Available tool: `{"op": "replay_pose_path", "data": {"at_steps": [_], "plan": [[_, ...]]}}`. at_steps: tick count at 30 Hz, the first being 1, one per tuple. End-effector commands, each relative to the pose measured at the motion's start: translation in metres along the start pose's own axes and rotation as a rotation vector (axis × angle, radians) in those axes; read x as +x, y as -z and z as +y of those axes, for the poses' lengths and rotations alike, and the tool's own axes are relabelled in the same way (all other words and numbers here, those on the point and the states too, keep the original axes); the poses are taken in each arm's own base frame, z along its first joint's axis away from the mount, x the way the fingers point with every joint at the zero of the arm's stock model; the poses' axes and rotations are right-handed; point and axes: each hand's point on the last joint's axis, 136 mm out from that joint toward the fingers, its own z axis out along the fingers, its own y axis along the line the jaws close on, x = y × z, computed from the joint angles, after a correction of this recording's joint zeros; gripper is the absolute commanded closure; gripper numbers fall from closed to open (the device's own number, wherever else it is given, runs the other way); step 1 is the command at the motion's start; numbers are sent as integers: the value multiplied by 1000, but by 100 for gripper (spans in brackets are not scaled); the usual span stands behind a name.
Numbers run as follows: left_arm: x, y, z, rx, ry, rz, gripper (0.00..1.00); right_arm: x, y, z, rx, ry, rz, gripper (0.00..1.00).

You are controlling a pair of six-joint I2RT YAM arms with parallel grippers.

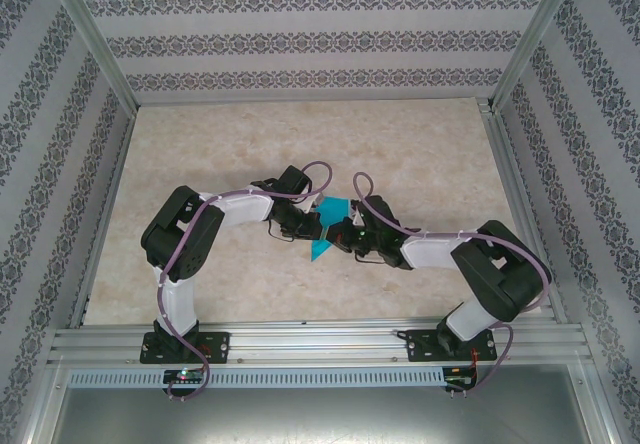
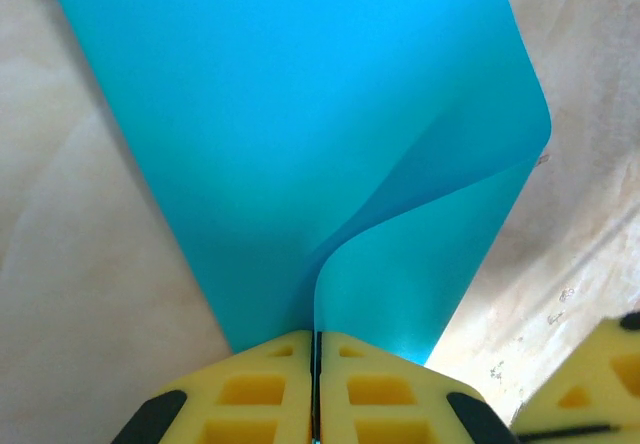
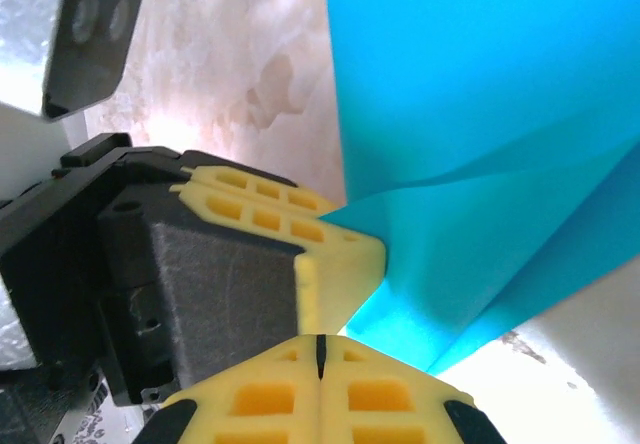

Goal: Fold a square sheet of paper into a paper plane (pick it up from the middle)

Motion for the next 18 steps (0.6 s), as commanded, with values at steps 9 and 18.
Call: {"op": "replay_pose_path", "data": {"at_steps": [9, 18], "plan": [[10, -8, 18, -53, 21, 57, 90, -5, -13, -12, 35, 11, 42, 96], [8, -8, 16, -48, 15, 58, 90, -1, -19, -40, 104, -8, 53, 96]]}}
